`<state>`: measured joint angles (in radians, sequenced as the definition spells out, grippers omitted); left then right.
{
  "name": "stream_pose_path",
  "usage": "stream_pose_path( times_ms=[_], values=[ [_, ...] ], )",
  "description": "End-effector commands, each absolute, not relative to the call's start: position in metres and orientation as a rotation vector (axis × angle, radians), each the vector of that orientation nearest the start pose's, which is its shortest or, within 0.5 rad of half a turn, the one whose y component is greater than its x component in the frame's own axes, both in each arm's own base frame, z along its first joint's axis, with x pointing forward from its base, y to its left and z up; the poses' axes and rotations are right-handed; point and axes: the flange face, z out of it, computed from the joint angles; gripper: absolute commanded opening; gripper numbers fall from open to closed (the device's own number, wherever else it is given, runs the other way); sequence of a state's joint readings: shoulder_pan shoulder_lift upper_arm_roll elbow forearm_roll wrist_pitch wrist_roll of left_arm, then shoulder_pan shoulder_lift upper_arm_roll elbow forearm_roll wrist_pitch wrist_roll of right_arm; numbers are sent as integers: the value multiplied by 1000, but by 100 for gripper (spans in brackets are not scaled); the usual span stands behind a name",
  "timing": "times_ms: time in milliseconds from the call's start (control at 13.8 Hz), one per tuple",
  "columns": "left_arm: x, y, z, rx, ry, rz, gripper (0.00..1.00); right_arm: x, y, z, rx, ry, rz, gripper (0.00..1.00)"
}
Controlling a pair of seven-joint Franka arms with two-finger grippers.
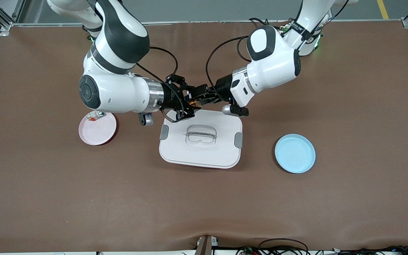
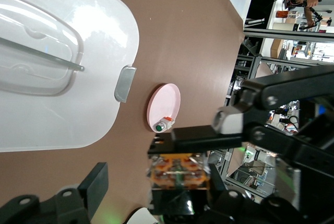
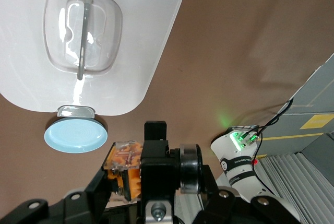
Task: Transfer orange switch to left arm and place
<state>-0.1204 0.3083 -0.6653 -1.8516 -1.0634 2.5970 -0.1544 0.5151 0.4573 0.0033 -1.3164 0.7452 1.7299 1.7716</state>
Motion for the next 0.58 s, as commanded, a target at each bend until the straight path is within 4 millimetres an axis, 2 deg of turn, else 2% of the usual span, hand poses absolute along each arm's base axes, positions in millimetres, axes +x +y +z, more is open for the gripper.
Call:
stream_pose_path(
  times_ms=[0, 290, 435, 508],
  values=[
    [500, -422, 438, 2121, 304, -64, 79, 575, 403, 503, -2044, 1744, 997, 0],
    [501, -420, 442, 2120, 301, -58, 43, 580, 409, 485, -2019, 1767, 992, 0],
    [500, -420, 443, 2121, 301, -59, 19, 579, 412, 482, -2014, 1767, 1009, 0],
    [500, -420, 443, 2120, 306, -61, 11, 579, 412, 482, -2014, 1767, 1009, 0]
  ],
)
